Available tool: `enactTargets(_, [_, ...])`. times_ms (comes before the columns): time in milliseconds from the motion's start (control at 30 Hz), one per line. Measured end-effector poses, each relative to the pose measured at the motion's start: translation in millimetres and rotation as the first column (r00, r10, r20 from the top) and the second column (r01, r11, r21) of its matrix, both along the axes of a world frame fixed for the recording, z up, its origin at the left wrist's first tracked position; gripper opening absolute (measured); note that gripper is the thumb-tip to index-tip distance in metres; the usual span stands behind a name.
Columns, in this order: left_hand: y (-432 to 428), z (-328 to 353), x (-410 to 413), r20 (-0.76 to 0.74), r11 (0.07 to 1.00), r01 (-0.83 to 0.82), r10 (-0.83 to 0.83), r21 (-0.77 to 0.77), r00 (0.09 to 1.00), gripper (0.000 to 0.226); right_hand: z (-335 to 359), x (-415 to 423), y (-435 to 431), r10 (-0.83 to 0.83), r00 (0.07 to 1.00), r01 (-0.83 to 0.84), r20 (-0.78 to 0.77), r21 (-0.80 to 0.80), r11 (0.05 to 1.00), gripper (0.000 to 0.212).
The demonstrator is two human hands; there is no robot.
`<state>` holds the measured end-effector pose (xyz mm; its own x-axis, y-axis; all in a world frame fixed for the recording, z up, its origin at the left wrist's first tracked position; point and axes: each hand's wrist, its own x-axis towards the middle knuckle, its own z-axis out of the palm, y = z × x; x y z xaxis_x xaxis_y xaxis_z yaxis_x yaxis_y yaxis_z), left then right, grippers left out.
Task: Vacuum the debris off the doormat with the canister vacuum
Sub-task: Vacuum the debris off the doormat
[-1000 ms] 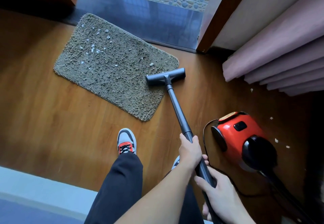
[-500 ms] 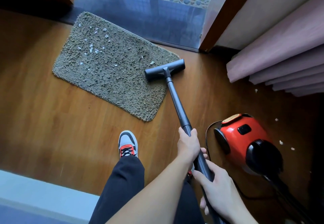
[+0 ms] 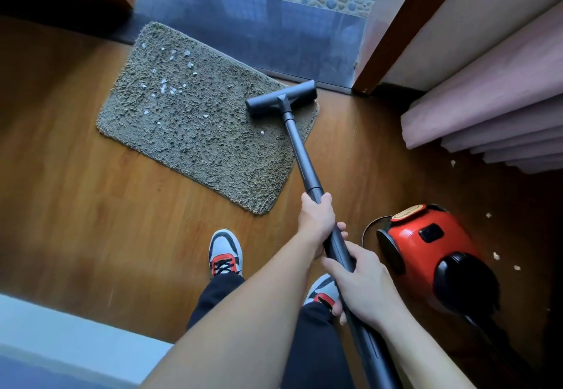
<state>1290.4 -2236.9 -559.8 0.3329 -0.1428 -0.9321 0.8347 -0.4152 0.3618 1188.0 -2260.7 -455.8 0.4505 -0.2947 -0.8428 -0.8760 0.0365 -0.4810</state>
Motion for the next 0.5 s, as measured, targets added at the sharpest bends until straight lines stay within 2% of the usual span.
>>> enactTargets(267, [34.4,14.7,-50.6,0.0,0.997,-0.041,0.042,0.067,0.999,0.025,19.8,-46.1,13.5,0.041,0.998,-0.033,-0.05,0.152,0.988,0.016])
enactTargets(500, [63.9,26.5,-96.0,-0.029,0.998,-0.005,0.007,0.067,1.0,0.038,31.0,-89.1,41.9,-0.048,0.995,0.067,-0.089,0.225,0.972,0.013])
